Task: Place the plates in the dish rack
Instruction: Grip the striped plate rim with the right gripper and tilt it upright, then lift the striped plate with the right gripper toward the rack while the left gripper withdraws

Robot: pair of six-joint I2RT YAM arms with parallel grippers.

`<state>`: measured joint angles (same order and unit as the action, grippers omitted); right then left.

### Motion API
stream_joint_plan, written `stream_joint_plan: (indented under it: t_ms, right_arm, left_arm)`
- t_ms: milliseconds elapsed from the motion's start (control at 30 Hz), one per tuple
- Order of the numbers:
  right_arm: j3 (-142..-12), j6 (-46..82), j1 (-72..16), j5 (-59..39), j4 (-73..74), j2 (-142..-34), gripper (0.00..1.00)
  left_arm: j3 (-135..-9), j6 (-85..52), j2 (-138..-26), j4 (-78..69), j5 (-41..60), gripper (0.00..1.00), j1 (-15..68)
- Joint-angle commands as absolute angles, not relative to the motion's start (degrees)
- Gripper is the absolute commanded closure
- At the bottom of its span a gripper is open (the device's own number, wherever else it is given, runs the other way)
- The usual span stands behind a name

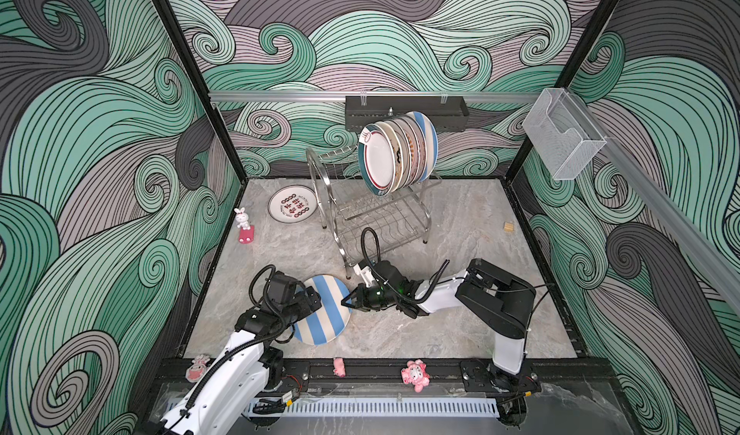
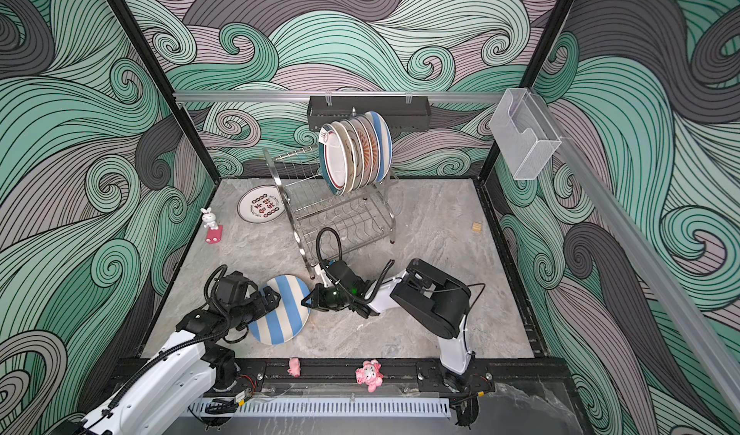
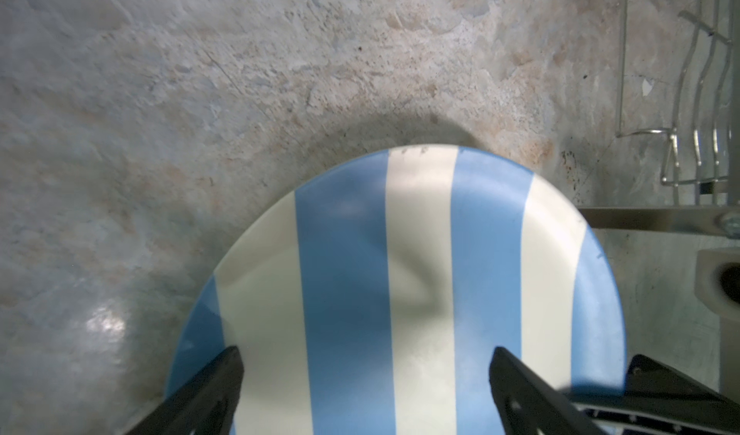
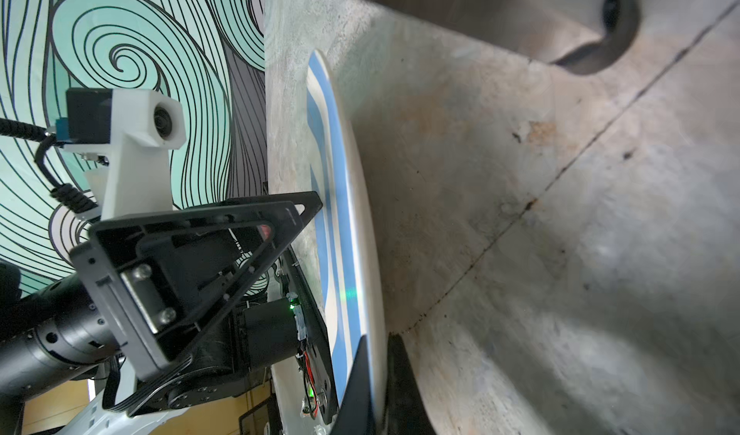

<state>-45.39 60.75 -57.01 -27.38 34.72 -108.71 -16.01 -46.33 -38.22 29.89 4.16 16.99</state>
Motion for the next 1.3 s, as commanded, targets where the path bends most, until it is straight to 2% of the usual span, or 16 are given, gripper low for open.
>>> stream_joint_plan:
  t_ms: [0, 200, 500, 800, 1000, 1267]
  right_arm:
    - [-45.0, 57.78, -57.3, -24.81, 31.43, -105.11, 1.0]
    - [-42.26, 53.59, -57.16, -20.33, 23.58, -95.8, 1.0]
    - [-39.17, 44.81, -56.82, -12.69, 3.95, -76.32, 1.0]
    - [-40.86, 37.98, -52.66, -9.17, -17.71, -57.8, 1.0]
    - [-49.86, 31.92, -48.33, -4.18, -34.7, -49.62, 1.0]
    - [-70.26, 23.37, -47.55, 2.05, -46.24, -52.81, 1.0]
  left_arm:
    - [-18.15, -46.27, -36.93, 33.0, 7.78, 0.01, 16.61]
    - [-26.18, -44.24, -37.57, 35.61, 9.04, 0.02, 16.6]
    - [-45.46, -31.73, -48.06, 44.0, 6.67, 0.02, 16.26]
    - [-52.32, -22.08, -53.57, 47.62, 3.36, 0.02, 10.45]
    - [-50.89, -19.15, -57.03, 44.84, 11.23, 0.01, 2.73]
    - [-49.47, -18.68, -57.97, 42.85, 13.61, 0.01, 1.93]
